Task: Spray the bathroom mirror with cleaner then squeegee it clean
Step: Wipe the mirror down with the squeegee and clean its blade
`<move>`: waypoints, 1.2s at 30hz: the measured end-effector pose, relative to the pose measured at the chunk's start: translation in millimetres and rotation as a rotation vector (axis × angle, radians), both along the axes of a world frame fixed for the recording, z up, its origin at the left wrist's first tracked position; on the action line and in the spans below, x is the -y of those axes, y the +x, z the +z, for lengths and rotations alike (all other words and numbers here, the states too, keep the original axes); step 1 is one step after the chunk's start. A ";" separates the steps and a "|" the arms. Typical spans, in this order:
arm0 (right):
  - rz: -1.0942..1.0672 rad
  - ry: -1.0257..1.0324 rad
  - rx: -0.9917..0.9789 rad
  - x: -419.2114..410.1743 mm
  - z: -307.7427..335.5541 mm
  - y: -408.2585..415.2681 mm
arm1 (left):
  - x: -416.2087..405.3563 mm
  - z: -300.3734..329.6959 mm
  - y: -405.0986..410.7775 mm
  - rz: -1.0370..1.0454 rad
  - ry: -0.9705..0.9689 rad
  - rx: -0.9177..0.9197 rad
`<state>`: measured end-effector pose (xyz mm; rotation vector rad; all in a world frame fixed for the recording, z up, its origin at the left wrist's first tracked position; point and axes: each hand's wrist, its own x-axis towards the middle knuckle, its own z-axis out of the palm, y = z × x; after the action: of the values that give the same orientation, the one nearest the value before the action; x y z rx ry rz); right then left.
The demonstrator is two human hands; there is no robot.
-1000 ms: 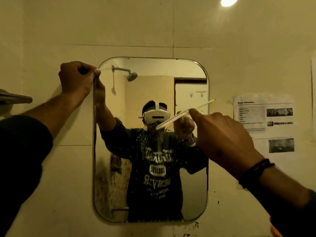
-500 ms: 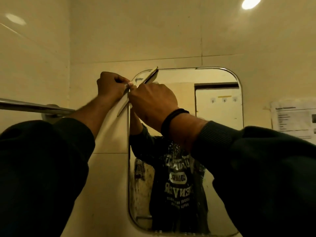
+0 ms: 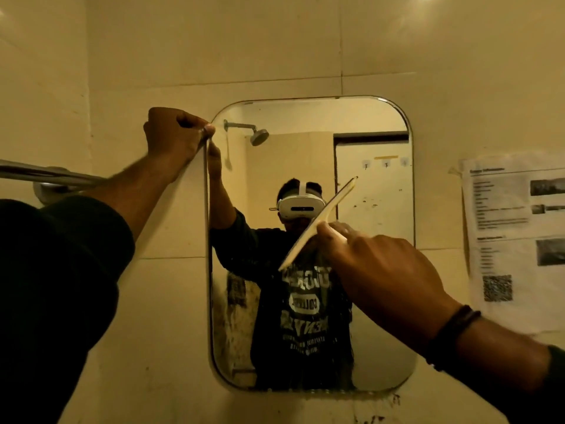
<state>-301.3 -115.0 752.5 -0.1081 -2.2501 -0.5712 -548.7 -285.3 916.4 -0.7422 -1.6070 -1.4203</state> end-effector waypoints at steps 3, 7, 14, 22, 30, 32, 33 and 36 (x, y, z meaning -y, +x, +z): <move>-0.005 -0.023 -0.032 11.5 10.5 -2.2 | -2.2 -4.9 3.7 0.002 0.025 -0.021; -0.060 -0.024 -0.147 33.2 44.1 -21.6 | -3.6 -9.2 3.9 -0.012 0.062 -0.029; -0.051 -0.131 -0.092 15.1 7.4 -18.6 | -5.2 -11.8 -1.6 -0.013 0.075 -0.070; -0.154 -0.173 -0.102 0.1 -19.9 13.1 | -6.3 -11.8 -2.6 -0.026 0.086 -0.081; -0.177 -0.223 -0.423 -7.6 72.2 3.1 | -6.3 -12.7 -8.9 -0.025 0.079 -0.105; -0.153 -0.249 -0.426 -7.8 57.7 5.7 | -5.6 -12.6 -10.0 -0.017 0.071 -0.116; -0.133 -0.255 -0.434 -8.6 44.6 7.2 | -4.9 -13.1 -10.5 -0.010 0.068 -0.124; -0.151 -0.311 -0.372 -12.3 -9.8 16.6 | -5.5 -14.5 -11.3 -0.015 0.064 -0.144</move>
<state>-284.6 -102.7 742.6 -0.5033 -1.9581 -0.2479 -560.0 -279.8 902.0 -0.8016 -1.4427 -1.3899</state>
